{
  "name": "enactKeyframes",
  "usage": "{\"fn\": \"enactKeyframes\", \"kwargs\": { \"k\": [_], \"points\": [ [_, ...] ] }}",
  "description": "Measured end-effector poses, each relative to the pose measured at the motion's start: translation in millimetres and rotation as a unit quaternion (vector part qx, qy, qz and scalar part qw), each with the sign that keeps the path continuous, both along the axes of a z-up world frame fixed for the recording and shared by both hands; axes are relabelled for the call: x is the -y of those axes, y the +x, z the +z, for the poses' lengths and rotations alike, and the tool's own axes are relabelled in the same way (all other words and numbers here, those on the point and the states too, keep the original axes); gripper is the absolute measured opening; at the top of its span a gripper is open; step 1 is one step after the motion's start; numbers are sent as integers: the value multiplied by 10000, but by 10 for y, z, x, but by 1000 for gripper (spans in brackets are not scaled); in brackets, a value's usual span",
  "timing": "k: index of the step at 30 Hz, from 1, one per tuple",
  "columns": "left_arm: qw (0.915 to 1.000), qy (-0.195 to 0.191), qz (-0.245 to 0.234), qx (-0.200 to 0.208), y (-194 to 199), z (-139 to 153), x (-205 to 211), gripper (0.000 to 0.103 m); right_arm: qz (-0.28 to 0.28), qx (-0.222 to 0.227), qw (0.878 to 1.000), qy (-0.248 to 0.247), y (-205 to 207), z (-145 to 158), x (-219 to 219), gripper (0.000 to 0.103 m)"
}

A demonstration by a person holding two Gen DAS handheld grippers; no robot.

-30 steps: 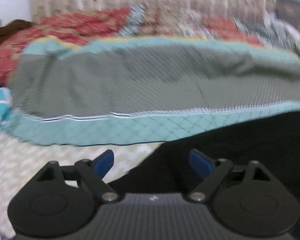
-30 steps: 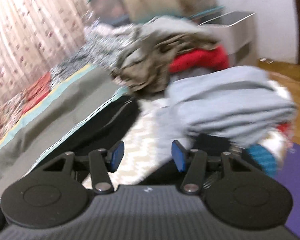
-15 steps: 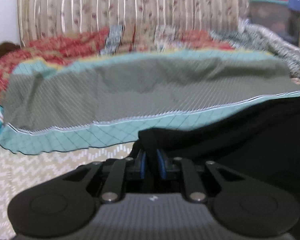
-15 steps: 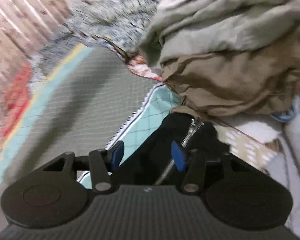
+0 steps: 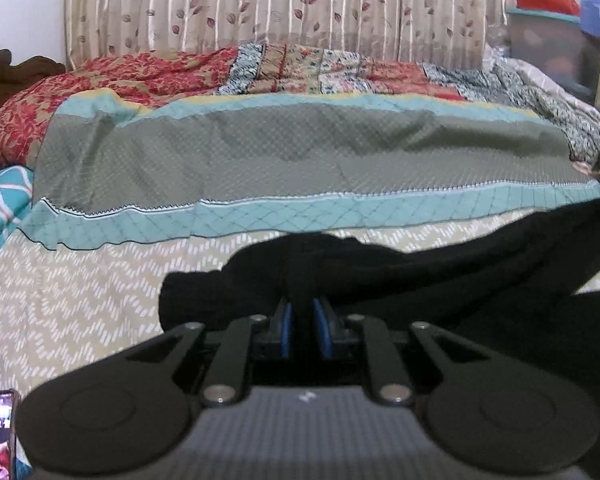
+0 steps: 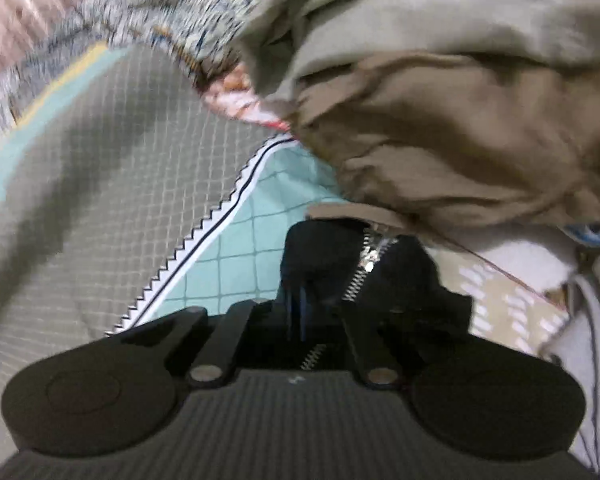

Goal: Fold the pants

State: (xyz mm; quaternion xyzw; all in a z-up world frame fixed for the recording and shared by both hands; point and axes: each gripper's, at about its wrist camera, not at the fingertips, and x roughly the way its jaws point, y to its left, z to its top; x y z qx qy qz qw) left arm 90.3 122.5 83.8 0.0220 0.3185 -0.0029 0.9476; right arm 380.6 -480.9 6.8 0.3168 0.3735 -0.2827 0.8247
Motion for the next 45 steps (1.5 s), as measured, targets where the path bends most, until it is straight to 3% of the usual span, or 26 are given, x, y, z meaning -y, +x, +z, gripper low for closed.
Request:
{"fn": "enactKeyframes", "kwargs": {
  "k": [1, 2, 4, 8, 13, 16, 18, 20, 22, 24, 26, 28, 30, 31, 36, 38, 40, 41, 42, 45],
  "points": [
    [10000, -31, 29, 54, -18, 44, -14, 13, 21, 149, 9999, 22, -113, 69, 27, 5],
    [9999, -60, 80, 139, -47, 105, -32, 2, 64, 266, 9996, 34, -219, 138, 51, 5],
    [9988, -49, 282, 387, -139, 268, -95, 3, 179, 659, 9976, 82, -565, 348, 118, 5],
    [9942, -481, 599, 748, -457, 579, -392, 3, 361, 1417, 9882, 455, -1378, 640, 294, 5],
    [9903, -1009, 707, 639, -933, 626, -699, 3, 440, 1953, 9763, 818, -2648, 614, 462, 5],
    [9874, -1324, 856, 145, -917, 534, -818, 13, 370, 1841, 9784, 863, -3083, 405, 483, 5],
    [9778, -1872, 911, -245, -759, 499, -911, 39, 171, 1822, 9764, 1148, -3232, 261, 519, 5],
    [9715, -2112, 1020, -342, -586, 489, -936, 43, -1, 1909, 9709, 1446, -3325, 153, 541, 6],
    [9845, -1419, 1033, -38, -392, 582, -777, 53, -51, 1896, 9708, 1466, -3315, 117, 498, 6],
    [9968, -200, 720, 276, -202, 634, -509, 76, -45, 1896, 9703, 1503, -3314, 127, 495, 6],
    [9943, 947, 69, 493, -40, 581, -224, 82, -21, 1905, 9703, 1492, -3256, 172, 499, 6],
    [9828, 1688, -571, 490, 124, 464, -17, 89, 43, 1886, 9718, 1417, -3241, 191, 548, 6],
    [9724, 2000, -1156, 317, 328, 319, 106, 95, 70, 1861, 9731, 1356, -3211, 198, 565, 6],
    [9713, 1996, -1283, 176, 450, 257, 136, 95, 78, 1854, 9736, 1332, -3202, 202, 563, 6],
    [9826, 1067, -1371, -649, 1150, 1, 6, 103, 45, 1756, 9767, 1235, -3148, 157, 581, 6],
    [9813, 718, -1360, -1159, 1390, -182, -95, 101, 3, 1716, 9774, 1233, -3173, 136, 581, 6],
    [9767, 596, -1236, -1649, 1546, -428, -170, 56, -38, 1687, 9780, 1227, -3177, 115, 581, 6],
    [9728, 571, -1199, -1898, 1580, -529, -195, 20, -59, 1677, 9781, 1234, -3183, 114, 571, 6],
    [9716, 543, -1144, -2001, 1568, -595, -202, 18, -70, 1675, 9775, 1280, -3194, 108, 562, 6],
    [9824, 669, -1061, -1382, 1314, -480, -133, 14, -67, 1665, 9779, 1266, -3197, 122, 542, 6]
  ]
}}
